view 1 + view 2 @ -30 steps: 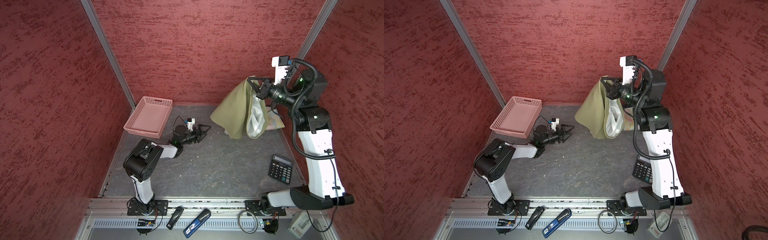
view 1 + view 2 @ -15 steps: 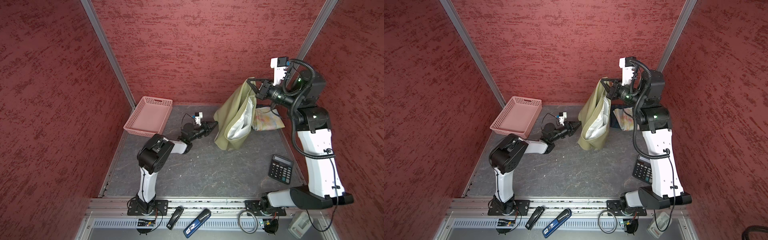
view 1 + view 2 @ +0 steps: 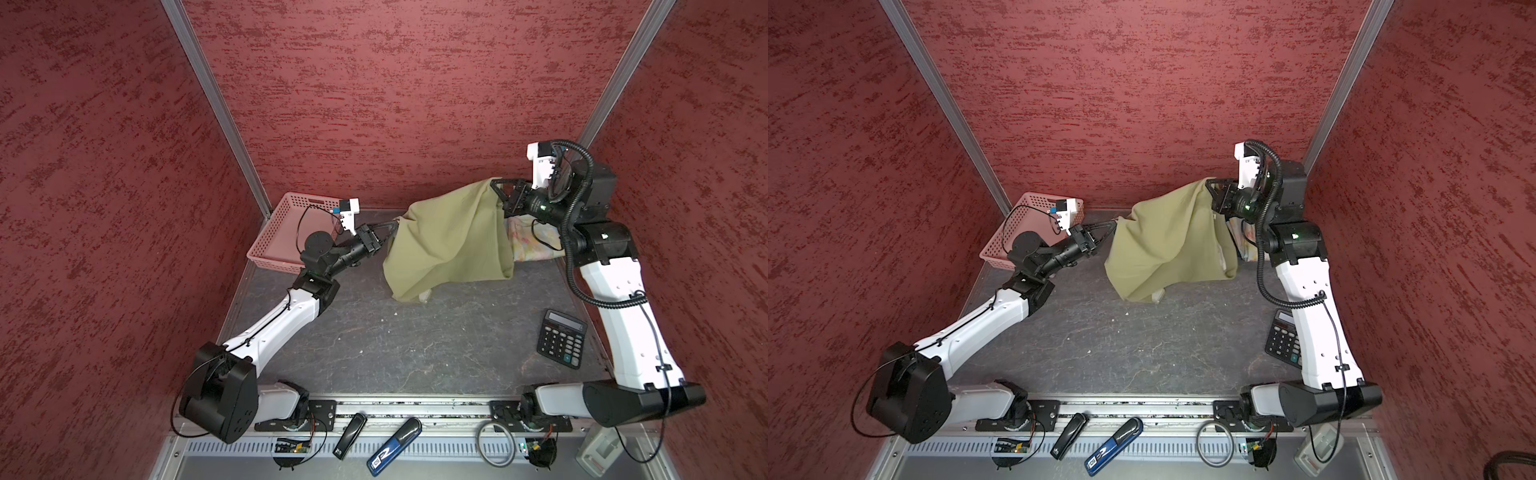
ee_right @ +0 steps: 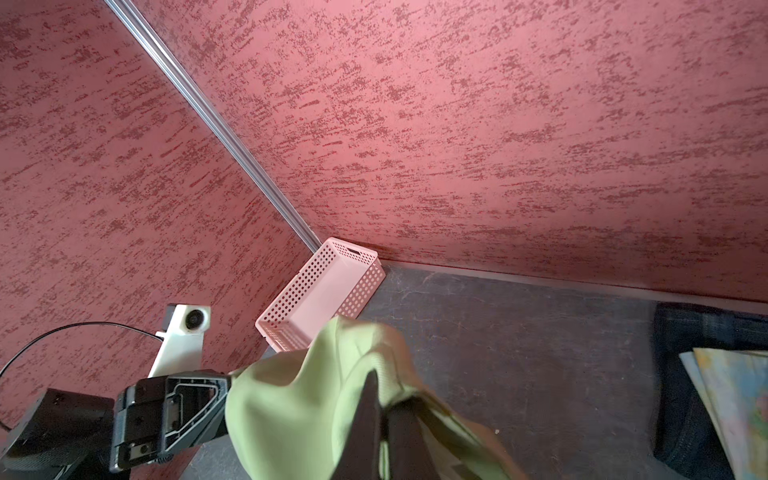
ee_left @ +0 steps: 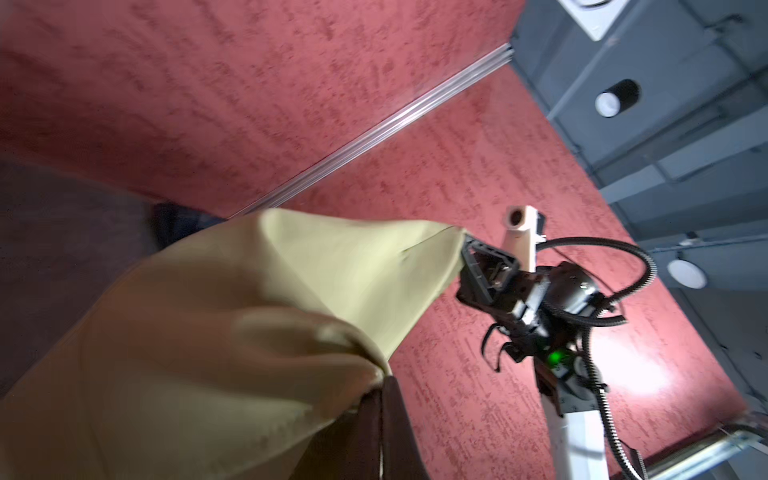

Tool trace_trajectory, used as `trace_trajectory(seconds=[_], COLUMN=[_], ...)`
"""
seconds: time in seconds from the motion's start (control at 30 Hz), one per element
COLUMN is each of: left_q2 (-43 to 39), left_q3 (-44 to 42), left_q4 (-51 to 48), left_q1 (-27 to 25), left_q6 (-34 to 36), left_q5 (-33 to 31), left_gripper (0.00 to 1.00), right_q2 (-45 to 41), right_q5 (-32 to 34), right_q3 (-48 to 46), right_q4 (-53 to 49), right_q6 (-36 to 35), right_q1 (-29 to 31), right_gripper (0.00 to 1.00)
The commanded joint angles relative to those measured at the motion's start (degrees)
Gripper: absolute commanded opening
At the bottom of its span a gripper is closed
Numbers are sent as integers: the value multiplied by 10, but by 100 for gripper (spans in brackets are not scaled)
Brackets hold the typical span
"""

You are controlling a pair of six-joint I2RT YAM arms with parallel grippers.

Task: Fold and stack the skirts
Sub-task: 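Grasp the skirt's hanging edge with the left gripper and stretch it out, then lay the stretched olive skirt flat on the table with both grippers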

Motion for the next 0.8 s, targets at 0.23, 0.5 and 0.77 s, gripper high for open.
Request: trace_trajectory(seconds=[0.23,0.5,0.77], left_q2=[-180,-239,8], left_q3=[157,225,149], left_q4=[-435,-602,-431], left_q1=[29,28,123], left_q6=[166,214,224], left_q5=[20,-20,38], left_gripper=[0,0,0], right_q2=[-82,-140,-7], right_q5=[82,118,31], right_q3=[18,-22,-239], right_q4=[-82,-159,76], right_q6=[-61,-35,41], right_q1=[-6,-6,-27], right_gripper=[0,0,0])
